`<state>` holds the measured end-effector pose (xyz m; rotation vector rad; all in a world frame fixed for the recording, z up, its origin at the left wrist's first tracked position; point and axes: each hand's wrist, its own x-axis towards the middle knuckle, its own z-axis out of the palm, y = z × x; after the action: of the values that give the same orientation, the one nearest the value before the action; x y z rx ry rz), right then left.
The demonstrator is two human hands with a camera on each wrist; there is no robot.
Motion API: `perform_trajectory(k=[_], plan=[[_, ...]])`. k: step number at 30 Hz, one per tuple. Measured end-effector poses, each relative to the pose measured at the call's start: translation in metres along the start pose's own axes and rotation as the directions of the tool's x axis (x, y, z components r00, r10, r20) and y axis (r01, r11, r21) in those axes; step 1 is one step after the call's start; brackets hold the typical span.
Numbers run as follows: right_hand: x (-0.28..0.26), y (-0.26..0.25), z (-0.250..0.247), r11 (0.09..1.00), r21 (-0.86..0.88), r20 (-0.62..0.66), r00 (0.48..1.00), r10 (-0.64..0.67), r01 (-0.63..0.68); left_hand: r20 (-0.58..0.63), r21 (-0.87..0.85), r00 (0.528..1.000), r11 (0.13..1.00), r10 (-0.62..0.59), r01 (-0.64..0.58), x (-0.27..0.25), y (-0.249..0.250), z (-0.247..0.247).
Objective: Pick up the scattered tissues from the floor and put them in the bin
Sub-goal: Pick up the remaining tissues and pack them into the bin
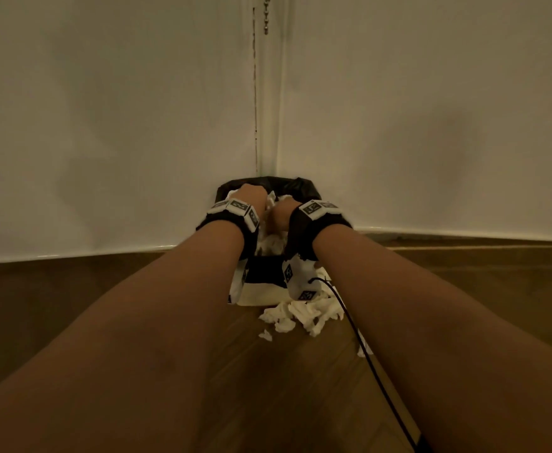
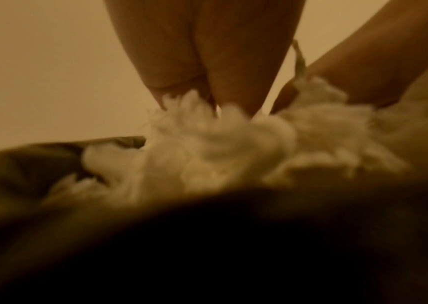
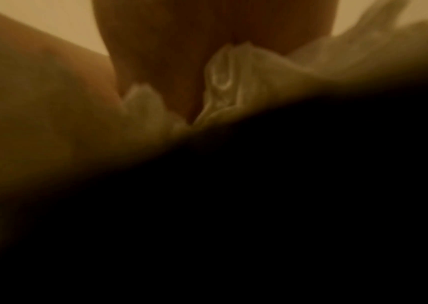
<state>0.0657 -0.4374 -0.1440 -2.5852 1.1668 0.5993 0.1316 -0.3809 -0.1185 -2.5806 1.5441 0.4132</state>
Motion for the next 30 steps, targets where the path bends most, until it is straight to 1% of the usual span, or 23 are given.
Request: perform_trajectory(k=[2,4,5,7,8,9,11,13,14,15,16,19,20,21,23,25,27,29,30], plan=[[0.003,0.001,0.005,0.998,-0.057,0.069,0.997,0.029,-0.025,0.05,0.038,0.999,0.999,-0.009,0.008,-0.001,0.005,0.004],[0.0,0.0,0.005,0.997,-0.045,0.126,0.99,0.064,-0.059,0.105,0.076,0.994,0.997,-0.02,0.012,-0.002,0.009,0.004],[-0.002,0.0,0.003,0.996,-0.033,0.133,0.988,0.084,-0.08,0.135,0.088,0.99,0.996,-0.036,0.024,-0.003,0.009,0.004],[-0.009,0.006,0.001,0.995,0.018,0.106,0.99,0.094,-0.096,0.164,0.115,0.985,0.993,-0.052,0.033,-0.007,0.009,0.003],[-0.015,0.009,-0.001,0.994,0.064,0.084,0.993,0.089,-0.094,0.148,0.113,0.989,0.994,-0.031,0.014,-0.01,0.007,0.002],[-0.021,0.009,-0.003,0.989,0.119,0.049,0.995,0.087,-0.093,0.113,0.093,0.994,0.996,0.004,-0.015,-0.012,0.004,0.003],[-0.039,0.011,-0.008,0.976,0.214,0.007,1.0,0.027,-0.028,0.036,0.067,0.998,0.996,0.059,-0.061,-0.021,0.0,0.001],[-0.06,0.014,-0.018,0.954,0.299,0.024,0.999,0.032,-0.037,0.005,0.063,0.996,0.994,0.088,-0.088,-0.031,-0.002,-0.006],[-0.068,0.028,-0.022,0.943,0.331,0.026,0.999,0.036,-0.042,-0.022,0.03,0.995,0.995,0.098,-0.098,-0.038,0.012,-0.011],[-0.076,0.057,-0.026,0.934,0.353,-0.011,0.998,0.058,-0.051,-0.06,-0.025,0.992,0.994,0.109,-0.111,-0.043,0.038,-0.015],[-0.082,0.066,-0.031,0.899,0.434,-0.063,0.993,0.1,-0.063,-0.107,-0.068,0.987,0.99,0.12,-0.128,-0.051,0.045,-0.019],[-0.109,0.081,-0.04,0.848,0.53,-0.19,0.97,0.15,-0.027,-0.287,-0.233,0.954,0.96,0.085,-0.155,-0.077,0.052,-0.028],[-0.12,0.085,-0.043,0.83,0.558,-0.22,0.961,0.169,-0.018,-0.348,-0.291,0.935,0.94,0.068,-0.177,-0.085,0.054,-0.027],[-0.13,0.088,-0.045,0.799,0.6,-0.221,0.956,0.195,-0.024,-0.397,-0.335,0.916,0.92,0.055,-0.201,-0.095,0.059,-0.026],[-0.146,0.096,-0.041,0.763,0.646,-0.285,0.932,0.225,0.013,-0.431,-0.378,0.902,0.899,0.04,-0.221,-0.116,0.071,-0.02],[-0.161,0.107,-0.031,0.715,0.699,-0.284,0.918,0.276,0.001,-0.399,-0.372,0.915,0.901,0.062,-0.224,-0.133,0.082,-0.01],[-0.172,0.116,-0.017,0.688,0.725,-0.279,0.905,0.321,-0.021,-0.338,-0.346,0.937,0.915,0.085,-0.208,-0.146,0.089,0.005],[-0.185,0.122,-0.005,0.693,0.717,-0.253,0.897,0.362,-0.077,-0.269,-0.347,0.958,0.919,0.096,-0.189,-0.155,0.094,0.023],[-0.188,0.124,0.001,0.708,0.7,-0.239,0.903,0.357,-0.095,-0.227,-0.354,0.969,0.919,0.094,-0.172,-0.157,0.096,0.032]])
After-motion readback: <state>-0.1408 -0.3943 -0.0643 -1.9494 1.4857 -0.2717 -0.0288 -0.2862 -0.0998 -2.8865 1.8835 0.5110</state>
